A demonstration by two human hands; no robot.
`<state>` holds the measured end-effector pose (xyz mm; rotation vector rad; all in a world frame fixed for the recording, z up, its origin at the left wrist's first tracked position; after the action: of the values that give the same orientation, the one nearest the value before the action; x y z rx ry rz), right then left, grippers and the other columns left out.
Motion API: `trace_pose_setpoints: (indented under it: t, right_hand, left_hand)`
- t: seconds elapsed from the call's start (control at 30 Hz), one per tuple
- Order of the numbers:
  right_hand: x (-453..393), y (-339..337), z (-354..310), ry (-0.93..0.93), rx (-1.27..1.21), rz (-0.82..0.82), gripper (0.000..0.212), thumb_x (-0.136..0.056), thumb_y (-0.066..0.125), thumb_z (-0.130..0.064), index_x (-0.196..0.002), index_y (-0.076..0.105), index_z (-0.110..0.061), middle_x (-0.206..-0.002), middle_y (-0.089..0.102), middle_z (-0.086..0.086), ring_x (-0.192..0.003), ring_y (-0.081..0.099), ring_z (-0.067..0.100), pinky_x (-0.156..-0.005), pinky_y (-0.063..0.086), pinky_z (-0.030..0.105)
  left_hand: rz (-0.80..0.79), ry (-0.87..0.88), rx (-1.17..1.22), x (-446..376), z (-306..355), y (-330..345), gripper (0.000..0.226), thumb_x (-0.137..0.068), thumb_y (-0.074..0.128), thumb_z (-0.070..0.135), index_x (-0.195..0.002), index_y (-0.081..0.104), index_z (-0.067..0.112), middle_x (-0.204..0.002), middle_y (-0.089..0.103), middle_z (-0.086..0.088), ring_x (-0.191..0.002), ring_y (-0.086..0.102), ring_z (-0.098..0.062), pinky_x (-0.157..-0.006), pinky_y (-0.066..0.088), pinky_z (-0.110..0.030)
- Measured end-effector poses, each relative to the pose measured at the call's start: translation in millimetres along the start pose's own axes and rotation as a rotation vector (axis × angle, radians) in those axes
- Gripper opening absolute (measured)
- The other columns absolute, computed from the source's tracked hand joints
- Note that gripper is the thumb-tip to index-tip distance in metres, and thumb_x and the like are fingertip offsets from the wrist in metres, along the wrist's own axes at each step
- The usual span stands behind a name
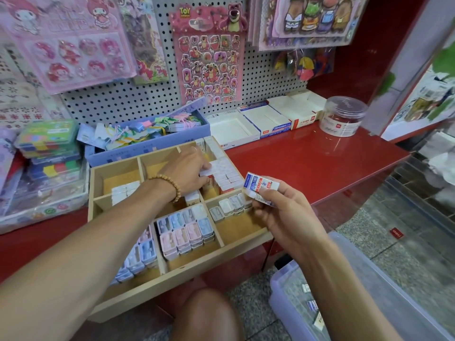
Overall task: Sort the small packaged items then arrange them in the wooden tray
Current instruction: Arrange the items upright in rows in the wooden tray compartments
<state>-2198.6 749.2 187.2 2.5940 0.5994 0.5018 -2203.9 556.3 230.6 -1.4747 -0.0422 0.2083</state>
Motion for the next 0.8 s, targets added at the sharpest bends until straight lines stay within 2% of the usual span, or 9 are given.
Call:
trace_pose_setpoints:
  t: [0.1, 0.17, 0.27, 0.37, 0.47, 0.53, 0.6, 0.7, 0.8]
  right_hand:
    - [2.1, 0.7, -0.3, -0.010, 0.022, -0.004, 0.022, -0.098, 0.051, 0.003, -0.118, 0.059, 0.008, -0.081, 0.069, 0.014, -0.059, 0.058, 0.012, -0.051, 0.049, 0.018]
    - [4.1, 1.0, -0.7, -0.014, 0.033, -0.004, 0.021, -0.098, 0.052, 0.002, -0.117, 0.060, 0.007, -0.081, 0.069, 0.014, -0.058, 0.058, 0.011, -0.051, 0.049, 0.018]
    - [7.4, 2.8, -2.5, -0.028, 0.049, -0.001, 0.019, -0.098, 0.053, 0.000, -0.115, 0.061, 0.005, -0.083, 0.070, 0.013, -0.057, 0.058, 0.010, -0.051, 0.049, 0.017]
    - [12.1, 10.1, -3.3, -0.048, 0.089, -0.018, 0.016, -0.098, 0.055, -0.002, -0.112, 0.062, 0.001, -0.089, 0.071, 0.012, -0.058, 0.059, 0.008, -0.051, 0.049, 0.016]
    - [18.4, 20.9, -3.3, -0.067, 0.132, -0.042, 0.014, -0.096, 0.058, -0.002, -0.110, 0.063, -0.002, -0.087, 0.070, 0.010, -0.060, 0.061, 0.008, -0.052, 0.049, 0.016]
    - [23.6, 28.1, -3.4, -0.076, 0.148, -0.059, 0.015, -0.095, 0.060, -0.002, -0.109, 0.064, -0.003, -0.085, 0.070, 0.009, -0.062, 0.062, 0.009, -0.053, 0.050, 0.016]
    - [29.6, 34.9, -3.7, -0.082, 0.149, -0.073, 0.014, -0.093, 0.062, -0.002, -0.106, 0.065, -0.005, -0.083, 0.070, 0.008, -0.061, 0.061, 0.009, -0.054, 0.051, 0.017]
    - [38.9, 44.1, -4.4, -0.096, 0.102, -0.088, 0.021, -0.094, 0.060, 0.000, -0.113, 0.063, -0.009, -0.083, 0.072, 0.009, -0.060, 0.064, 0.011, -0.057, 0.054, 0.019]
    - [45.9, 54.3, -2.1, -0.085, 0.043, -0.101, 0.029, -0.094, 0.058, 0.004, -0.120, 0.061, -0.009, -0.086, 0.074, 0.011, -0.065, 0.068, 0.015, -0.059, 0.056, 0.021]
  left_hand:
    - [-0.023, -0.014, 0.036, 1.2, 1.2, -3.3, 0.029, -0.085, 0.070, 0.031, -0.110, 0.069, 0.016, -0.114, 0.054, -0.003, -0.097, 0.048, -0.018, -0.078, 0.039, -0.029]
    - [-0.012, -0.034, 0.045, 2.7, 1.4, -10.1, 0.033, -0.085, 0.068, 0.034, -0.116, 0.067, 0.021, -0.116, 0.057, -0.002, -0.098, 0.054, -0.018, -0.077, 0.041, -0.029]
    - [0.098, -0.054, 0.135, 10.4, 5.3, -33.7, 0.023, -0.090, 0.061, 0.030, -0.109, 0.069, 0.020, -0.105, 0.061, -0.002, -0.090, 0.058, -0.017, -0.076, 0.044, -0.029]
    - [0.210, -0.070, 0.491, 32.2, 16.5, -56.5, 0.015, -0.093, 0.061, 0.029, -0.094, 0.073, 0.020, -0.094, 0.067, 0.007, -0.077, 0.062, -0.007, -0.079, 0.053, -0.033]
    - [0.077, -0.027, 0.867, 59.9, 44.8, -53.0, 0.010, -0.089, 0.068, 0.028, -0.087, 0.074, 0.020, -0.087, 0.073, 0.007, -0.071, 0.069, -0.012, -0.074, 0.058, -0.034]
    - [0.011, -0.013, 0.932, 74.3, 53.8, -47.2, 0.007, -0.085, 0.073, 0.025, -0.091, 0.073, 0.021, -0.081, 0.072, 0.004, -0.068, 0.069, -0.014, -0.065, 0.058, -0.029]
    - [0.030, -0.049, 0.963, 82.4, 47.5, -46.3, 0.007, -0.085, 0.073, 0.018, -0.091, 0.072, 0.022, -0.079, 0.072, 0.000, -0.067, 0.070, -0.017, -0.058, 0.054, -0.024]
    - [0.034, -0.140, 1.080, 92.7, 33.5, -46.5, 0.006, -0.088, 0.069, 0.010, -0.090, 0.071, 0.016, -0.079, 0.070, -0.007, -0.066, 0.072, -0.023, -0.057, 0.053, -0.022]
    - [0.026, -0.174, 1.149, 102.9, 27.1, -49.6, 0.007, -0.089, 0.066, 0.007, -0.090, 0.069, 0.014, -0.079, 0.066, -0.005, -0.063, 0.072, -0.023, -0.056, 0.055, -0.022]
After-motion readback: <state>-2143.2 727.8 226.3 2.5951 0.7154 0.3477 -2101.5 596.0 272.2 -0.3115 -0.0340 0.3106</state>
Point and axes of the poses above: each hand's wrist, its own x-axis away from the middle knuckle, its own y-axis out of the palm, z = x × y, the point moved 10 cm from there along -x, towards the middle knuckle
